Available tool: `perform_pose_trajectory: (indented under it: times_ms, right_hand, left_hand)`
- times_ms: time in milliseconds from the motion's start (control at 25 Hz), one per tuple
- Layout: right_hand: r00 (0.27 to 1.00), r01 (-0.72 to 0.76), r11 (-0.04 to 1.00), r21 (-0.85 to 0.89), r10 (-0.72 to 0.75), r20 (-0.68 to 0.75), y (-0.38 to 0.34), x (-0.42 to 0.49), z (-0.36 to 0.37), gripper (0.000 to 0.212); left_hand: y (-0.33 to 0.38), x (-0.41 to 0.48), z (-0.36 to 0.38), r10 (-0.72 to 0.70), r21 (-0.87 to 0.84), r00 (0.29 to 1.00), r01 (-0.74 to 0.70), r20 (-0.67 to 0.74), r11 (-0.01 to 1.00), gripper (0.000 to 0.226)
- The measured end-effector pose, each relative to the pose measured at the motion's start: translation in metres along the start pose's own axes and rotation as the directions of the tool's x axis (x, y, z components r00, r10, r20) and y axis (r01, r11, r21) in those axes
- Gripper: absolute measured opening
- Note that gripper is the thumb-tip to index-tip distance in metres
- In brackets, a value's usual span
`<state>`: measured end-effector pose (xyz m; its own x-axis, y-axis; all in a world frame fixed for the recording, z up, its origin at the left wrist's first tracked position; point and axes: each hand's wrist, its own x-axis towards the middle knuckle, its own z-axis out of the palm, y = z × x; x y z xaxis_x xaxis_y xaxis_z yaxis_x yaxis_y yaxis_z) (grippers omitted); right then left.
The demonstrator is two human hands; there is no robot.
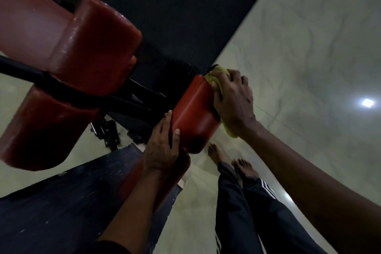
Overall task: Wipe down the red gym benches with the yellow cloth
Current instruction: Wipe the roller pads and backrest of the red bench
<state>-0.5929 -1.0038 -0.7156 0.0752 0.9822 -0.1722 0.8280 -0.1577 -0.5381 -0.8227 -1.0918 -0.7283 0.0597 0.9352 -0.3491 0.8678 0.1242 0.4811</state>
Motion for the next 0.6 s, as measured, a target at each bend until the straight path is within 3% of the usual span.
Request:
perform_pose_trajectory:
  times_ms: [320,480,600]
  right_hand:
    - [0.999,-0.03,0.999,-0.011,0.03,-0.016,-0.002,-0.012,0.001,0.037]
    - [0.995,-0.073,0.997,-0.009,0.073,0.067,-0.011,0.002,-0.013,0.037]
    - [0.998,0.038,0.999,-0.003,-0.038,0.053,-0.04,0.009,-0.03,0.039]
  left_hand:
    - [-0.002,-0.001,-0.004,0.029,-0.01,1.0,-0.029,0.003,1.0,0.067]
    - [-0.002,0.0,-0.005,0.013,0.013,0.998,-0.014,0.054,1.0,0.07]
    - [-0.003,0.001,-0.011,-0.016,-0.043,0.988,0.023,0.153,0.999,0.078]
